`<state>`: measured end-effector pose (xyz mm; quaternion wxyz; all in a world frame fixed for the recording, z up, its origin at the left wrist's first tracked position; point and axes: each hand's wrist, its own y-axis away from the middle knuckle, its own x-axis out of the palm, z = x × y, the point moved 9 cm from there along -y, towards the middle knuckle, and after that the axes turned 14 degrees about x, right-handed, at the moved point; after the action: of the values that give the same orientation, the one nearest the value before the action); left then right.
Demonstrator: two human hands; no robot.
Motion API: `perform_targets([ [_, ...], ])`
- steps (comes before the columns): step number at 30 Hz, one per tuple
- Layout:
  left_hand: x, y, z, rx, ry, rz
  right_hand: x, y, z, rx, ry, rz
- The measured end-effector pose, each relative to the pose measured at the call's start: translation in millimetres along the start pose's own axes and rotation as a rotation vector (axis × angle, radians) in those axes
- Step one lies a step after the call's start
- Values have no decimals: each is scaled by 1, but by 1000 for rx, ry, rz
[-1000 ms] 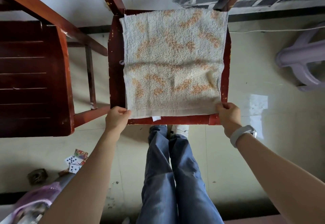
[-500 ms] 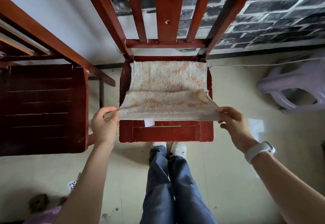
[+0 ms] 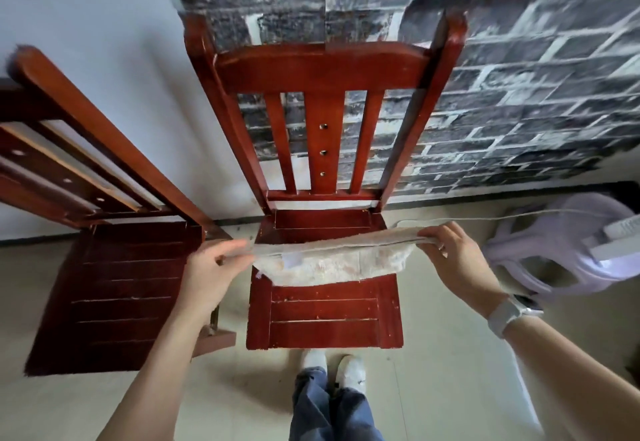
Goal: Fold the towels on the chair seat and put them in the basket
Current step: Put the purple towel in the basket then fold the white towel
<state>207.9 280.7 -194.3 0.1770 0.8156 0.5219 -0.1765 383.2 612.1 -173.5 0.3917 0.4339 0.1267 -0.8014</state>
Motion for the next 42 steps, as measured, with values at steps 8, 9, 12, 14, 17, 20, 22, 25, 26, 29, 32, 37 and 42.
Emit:
perform_targets([
  [8,-9,9,-53,344,-366,32,-37,16,18,-59,133,-28],
  [9,-9,10,-57,366,-395,21,-40,18,19,-56,144,-47],
  [12,-9,15,-63,397,-491,13,-43,21,18,-43,123,-40],
  [14,-9,19,-65,424,-590,23,-45,24,19,-78,92,-26],
  [17,-6,31,-64,474,-675,56,-45,33,12,-94,41,-12],
  [20,2,50,-52,465,-671,106,-31,49,-7,-15,-1,23],
  [22,7,63,-39,408,-639,146,-19,62,-24,75,-9,72],
  [25,17,83,-27,406,-650,257,-10,79,-43,143,-30,107],
  [26,19,87,-25,419,-656,284,-11,83,-46,146,-39,102],
  [29,26,97,-14,338,-593,379,-15,91,-49,146,-54,49],
  [32,41,107,-10,312,-517,500,-20,91,-53,165,-55,-21],
  [37,54,112,-14,337,-513,555,-25,90,-61,206,-38,-102],
  [42,40,111,-21,338,-475,379,-28,107,-73,217,-10,-86],
])
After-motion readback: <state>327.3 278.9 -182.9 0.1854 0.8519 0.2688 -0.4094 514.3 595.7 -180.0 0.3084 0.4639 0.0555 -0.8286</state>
